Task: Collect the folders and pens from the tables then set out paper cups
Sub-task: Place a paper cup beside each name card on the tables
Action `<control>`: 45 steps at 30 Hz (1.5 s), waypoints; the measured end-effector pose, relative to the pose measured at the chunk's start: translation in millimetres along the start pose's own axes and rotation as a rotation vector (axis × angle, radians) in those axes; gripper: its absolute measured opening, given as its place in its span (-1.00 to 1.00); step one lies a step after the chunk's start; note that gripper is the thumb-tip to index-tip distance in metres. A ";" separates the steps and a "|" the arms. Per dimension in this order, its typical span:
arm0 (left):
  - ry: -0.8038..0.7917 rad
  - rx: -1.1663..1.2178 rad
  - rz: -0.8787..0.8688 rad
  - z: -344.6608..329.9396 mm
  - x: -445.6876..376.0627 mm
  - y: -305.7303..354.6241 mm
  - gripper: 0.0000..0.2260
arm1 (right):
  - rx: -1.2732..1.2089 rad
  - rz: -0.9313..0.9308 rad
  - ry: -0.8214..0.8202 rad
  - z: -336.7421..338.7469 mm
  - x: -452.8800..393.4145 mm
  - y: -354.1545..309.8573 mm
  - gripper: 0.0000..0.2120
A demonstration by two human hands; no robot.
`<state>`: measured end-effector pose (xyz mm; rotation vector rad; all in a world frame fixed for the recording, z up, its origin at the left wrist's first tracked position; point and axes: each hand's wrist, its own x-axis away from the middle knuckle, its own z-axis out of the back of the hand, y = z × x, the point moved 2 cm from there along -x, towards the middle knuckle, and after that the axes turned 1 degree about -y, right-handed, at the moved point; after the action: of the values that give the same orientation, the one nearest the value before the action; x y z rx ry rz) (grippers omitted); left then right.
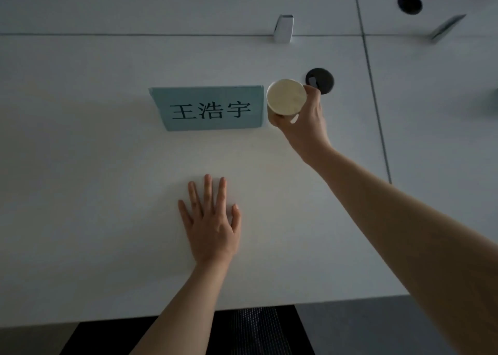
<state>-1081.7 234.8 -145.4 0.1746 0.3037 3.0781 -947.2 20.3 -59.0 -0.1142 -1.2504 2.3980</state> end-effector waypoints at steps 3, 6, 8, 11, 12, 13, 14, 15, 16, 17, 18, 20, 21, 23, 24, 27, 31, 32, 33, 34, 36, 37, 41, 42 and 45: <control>-0.002 -0.005 0.003 0.0 -0.4 -0.4 -0.47 | -0.007 -0.028 0.006 -3.7 -5.8 0.5 -0.35; 0.010 -0.006 0.004 -0.6 -0.5 -0.8 -0.46 | 0.004 -0.033 -0.012 -6.2 -5.6 3.9 -0.35; 0.017 -0.008 0.007 -0.9 -0.8 -1.5 -0.46 | 0.006 -0.027 -0.022 -6.4 -4.8 6.9 -0.34; 0.027 0.003 0.009 -1.0 -1.5 -1.7 -0.46 | 0.010 -0.035 -0.055 -3.4 -0.6 11.9 -0.25; 0.035 0.008 0.007 -1.3 -1.1 -1.2 -0.46 | 0.017 -0.050 -0.068 -0.1 3.6 14.3 -0.22; 0.036 0.009 0.006 -1.4 -0.8 -1.0 -0.46 | 0.029 -0.066 -0.084 4.3 10.1 17.8 -0.20; 0.035 0.013 0.005 -1.6 -1.0 -2.7 -0.46 | 0.044 -0.080 -0.101 8.0 17.6 22.2 -0.19; 0.033 0.016 -0.002 -1.2 0.0 -2.2 -0.46 | 0.059 -0.097 -0.116 16.0 28.6 27.7 -0.20; 0.031 0.009 -0.006 -2.4 0.4 -3.5 -0.46 | 0.071 -0.121 -0.124 22.9 40.2 34.7 -0.22; 0.017 -0.004 -0.012 -3.9 -0.4 -4.3 -0.46 | 0.078 -0.149 -0.130 31.0 53.4 41.0 -0.24; -0.004 -0.007 -0.008 -6.2 -2.2 -8.3 -0.46 | 0.079 -0.177 -0.132 33.8 66.5 49.8 -0.26; -0.015 0.021 0.036 -4.8 -4.5 -0.1 -0.46 | 0.077 -0.217 -0.115 53.3 93.4 66.1 -0.31; -0.028 0.057 0.085 -4.4 -8.1 4.4 -0.47 | 0.073 -0.247 -0.103 58.7 104.1 74.2 -0.34; -0.056 0.159 0.112 2.5 -1.9 28.4 -0.46 | 0.061 -0.292 -0.077 81.9 131.9 89.4 -0.43; -0.070 0.199 0.075 5.1 4.6 43.3 -0.45 | 0.051 -0.315 -0.058 94.4 145.6 97.5 -0.47; -0.073 0.267 -0.071 6.2 36.8 83.4 -0.42 | 0.030 -0.348 -0.030 126.2 181.2 118.6 -0.58; -0.048 0.376 -0.183 2.0 90.2 138.7 -0.50 | 0.017 -0.387 -0.002 178.2 222.7 155.3 -0.62; -0.043 0.405 -0.215 0.7 106.2 156.4 -0.52 | 0.014 -0.398 0.007 197.0 234.2 166.9 -0.62; -0.038 0.419 -0.244 -1.3 119.2 169.1 -0.55 | 0.018 -0.409 0.013 210.8 243.0 176.2 -0.62; -0.039 0.430 -0.269 -4.7 138.4 188.4 -0.56 | 0.015 -0.421 0.017 231.4 256.7 190.3 -0.62; -0.055 0.454 -0.274 -12.8 168.3 218.7 -0.58 | -0.007 -0.429 0.020 263.7 277.0 209.8 -0.63; -0.062 0.471 -0.271 -16.0 181.2 234.1 -0.59 | -0.009 -0.425 0.032 278.5 285.2 218.3 -0.63; -0.130 0.551 -0.316 -33.9 247.7 318.7 -0.54 | 0.012 -0.402 0.138 355.4 326.8 262.1 -0.69; -0.143 0.562 -0.336 -36.4 261.1 335.8 -0.54 | -0.007 -0.414 0.150 370.9 335.9 270.3 -0.68; -0.185 0.591 -0.362 -37.6 293.9 384.3 -0.56 | -0.032 -0.425 0.201 415.0 356.3 289.3 -0.68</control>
<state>-1390.2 -132.9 -74.6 0.3707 1.0885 2.5104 -1476.7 -294.7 -1.2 -0.0869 -1.0933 1.9522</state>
